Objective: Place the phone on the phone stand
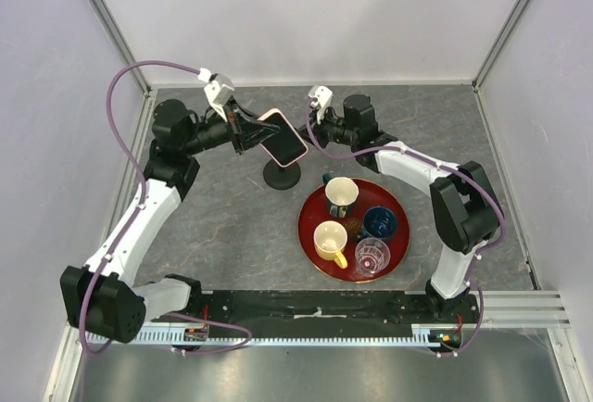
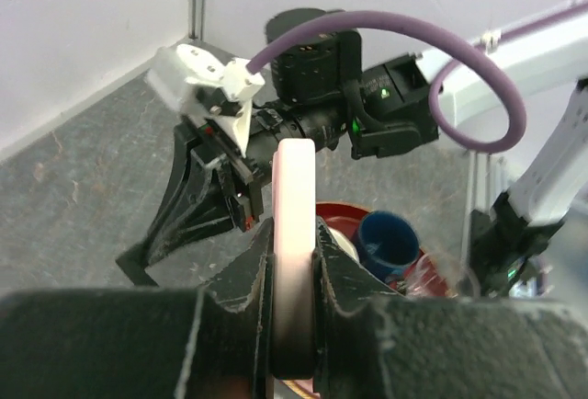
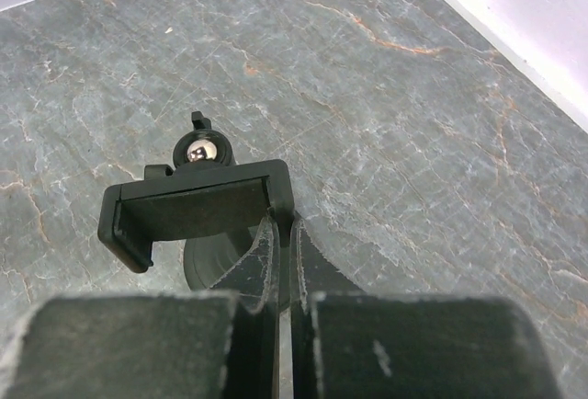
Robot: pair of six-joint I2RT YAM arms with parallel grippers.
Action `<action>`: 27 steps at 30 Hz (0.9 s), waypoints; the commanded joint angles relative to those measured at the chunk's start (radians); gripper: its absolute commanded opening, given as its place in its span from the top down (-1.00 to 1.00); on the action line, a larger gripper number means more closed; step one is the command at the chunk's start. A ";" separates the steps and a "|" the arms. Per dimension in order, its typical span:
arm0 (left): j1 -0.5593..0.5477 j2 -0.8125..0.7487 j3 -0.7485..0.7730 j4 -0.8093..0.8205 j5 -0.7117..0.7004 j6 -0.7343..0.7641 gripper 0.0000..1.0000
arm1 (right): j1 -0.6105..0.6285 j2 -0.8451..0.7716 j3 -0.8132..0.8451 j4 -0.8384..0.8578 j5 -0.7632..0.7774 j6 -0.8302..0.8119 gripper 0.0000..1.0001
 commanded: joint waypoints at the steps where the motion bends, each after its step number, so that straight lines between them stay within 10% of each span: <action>1: -0.085 0.061 0.131 -0.081 0.098 0.377 0.95 | 0.006 0.043 0.074 -0.043 -0.108 -0.019 1.00; 12: -0.108 0.318 0.452 -0.525 0.234 0.746 0.95 | -0.023 0.092 0.138 -0.118 -0.197 -0.063 1.00; 27: -0.108 0.422 0.371 -0.281 0.192 0.725 0.95 | -0.027 0.084 0.138 -0.118 -0.223 -0.057 1.00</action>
